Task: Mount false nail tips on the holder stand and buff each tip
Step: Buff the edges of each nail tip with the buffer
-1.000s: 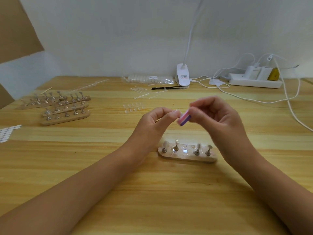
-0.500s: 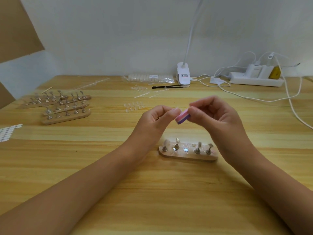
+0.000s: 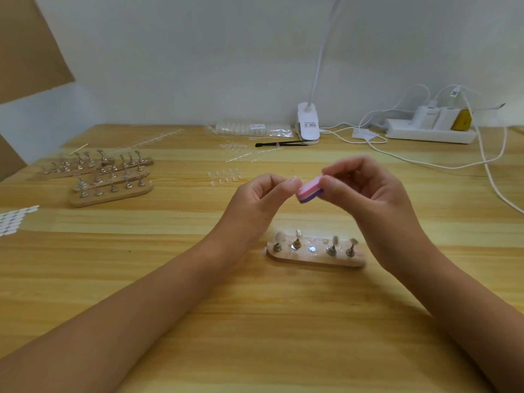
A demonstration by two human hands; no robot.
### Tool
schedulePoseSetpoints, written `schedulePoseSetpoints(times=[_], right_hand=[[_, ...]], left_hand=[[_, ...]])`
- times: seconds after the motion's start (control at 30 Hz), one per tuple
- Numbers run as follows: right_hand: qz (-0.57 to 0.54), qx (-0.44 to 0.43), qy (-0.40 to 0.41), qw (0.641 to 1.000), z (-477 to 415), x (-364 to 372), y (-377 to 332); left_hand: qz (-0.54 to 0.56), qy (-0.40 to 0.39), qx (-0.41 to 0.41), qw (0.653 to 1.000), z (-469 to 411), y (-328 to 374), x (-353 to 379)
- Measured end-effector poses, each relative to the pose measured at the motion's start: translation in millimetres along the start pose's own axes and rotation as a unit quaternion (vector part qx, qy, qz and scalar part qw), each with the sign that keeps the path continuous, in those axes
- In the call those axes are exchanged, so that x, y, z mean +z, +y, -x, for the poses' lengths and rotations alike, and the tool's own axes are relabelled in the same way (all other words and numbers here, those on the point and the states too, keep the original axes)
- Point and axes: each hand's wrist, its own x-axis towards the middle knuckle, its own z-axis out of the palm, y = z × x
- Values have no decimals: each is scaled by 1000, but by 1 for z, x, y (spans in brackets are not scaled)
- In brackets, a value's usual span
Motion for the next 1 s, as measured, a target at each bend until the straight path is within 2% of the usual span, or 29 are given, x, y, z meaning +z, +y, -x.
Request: schedulePoseSetpoints(times=[0.1, 0.23, 0.37, 0.5, 0.63, 0.77, 0.8, 0.93, 1.0], right_hand=[[21, -4, -40, 999, 3, 4, 0], [-11, -3, 10, 1000, 0, 2, -2], [29, 1, -37, 999, 4, 5, -1], [-1, -13, 24, 1000, 0, -2, -4], [45, -8, -48, 998, 5, 3, -2], [28, -13, 22, 999, 0, -2, -2], [31, -10, 25, 999, 0, -4, -2], [51, 7, -45, 998, 4, 2, 1], [36, -10, 6, 999, 1, 2, 0]], left_hand=[[5, -9, 0, 1000, 0, -1, 1], [5, -6, -2, 1000, -1, -1, 0], [8, -7, -2, 1000, -1, -2, 1], [1, 1, -7, 1000, -1, -2, 0], [2, -6, -7, 1000, -2, -3, 1], [-2, 4, -12, 1000, -2, -2, 0], [-2, 4, -13, 1000, -2, -2, -1], [-5, -14, -8, 1000, -1, -3, 1], [-3, -10, -3, 1000, 0, -3, 1]])
